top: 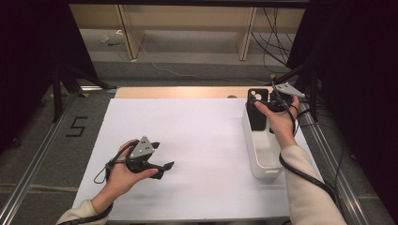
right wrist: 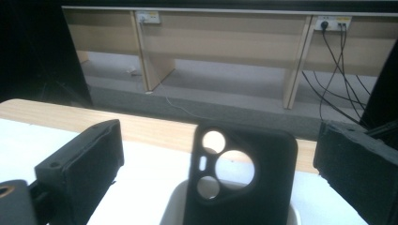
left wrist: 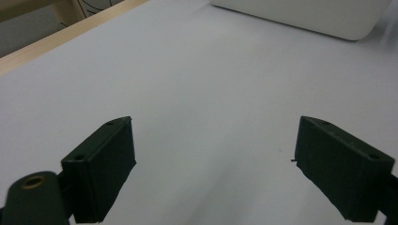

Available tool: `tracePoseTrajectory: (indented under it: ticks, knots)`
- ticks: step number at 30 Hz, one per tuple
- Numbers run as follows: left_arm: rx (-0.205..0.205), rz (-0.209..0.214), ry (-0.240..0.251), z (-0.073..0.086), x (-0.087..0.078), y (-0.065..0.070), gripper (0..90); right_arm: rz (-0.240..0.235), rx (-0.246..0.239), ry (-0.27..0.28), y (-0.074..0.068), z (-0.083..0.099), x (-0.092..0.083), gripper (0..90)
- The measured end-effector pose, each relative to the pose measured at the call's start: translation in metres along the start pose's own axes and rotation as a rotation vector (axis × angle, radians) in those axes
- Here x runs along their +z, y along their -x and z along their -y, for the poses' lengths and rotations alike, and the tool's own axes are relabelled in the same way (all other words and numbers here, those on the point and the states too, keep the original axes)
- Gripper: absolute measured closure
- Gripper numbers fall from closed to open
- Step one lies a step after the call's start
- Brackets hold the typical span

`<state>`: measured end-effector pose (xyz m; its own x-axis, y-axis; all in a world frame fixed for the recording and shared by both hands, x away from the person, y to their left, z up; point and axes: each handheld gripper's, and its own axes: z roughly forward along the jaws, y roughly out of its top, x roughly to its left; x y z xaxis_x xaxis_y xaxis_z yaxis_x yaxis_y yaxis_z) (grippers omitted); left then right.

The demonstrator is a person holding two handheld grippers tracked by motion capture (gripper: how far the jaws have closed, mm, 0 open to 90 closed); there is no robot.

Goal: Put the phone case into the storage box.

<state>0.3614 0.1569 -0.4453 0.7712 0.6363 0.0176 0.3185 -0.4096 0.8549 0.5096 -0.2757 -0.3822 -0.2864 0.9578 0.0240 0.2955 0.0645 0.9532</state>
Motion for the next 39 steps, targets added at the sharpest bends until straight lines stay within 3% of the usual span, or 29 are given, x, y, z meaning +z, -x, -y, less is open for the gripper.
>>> tracePoseTrajectory:
  ticks: [19,25,39]
  knots:
    - [-0.002,-0.004,0.002,-0.001,-0.001,0.000,12.3,-0.091,-0.012,0.018,-0.023,0.002,-0.032,2.9]
    - [-0.002,-0.006,0.004,-0.001,-0.001,0.000,12.3,-0.121,-0.051,0.025,-0.036,0.003,-0.042,2.9]
    - [-0.006,-0.008,0.007,-0.001,-0.001,-0.001,12.2,-0.202,-0.081,0.042,-0.056,0.010,-0.062,3.0]
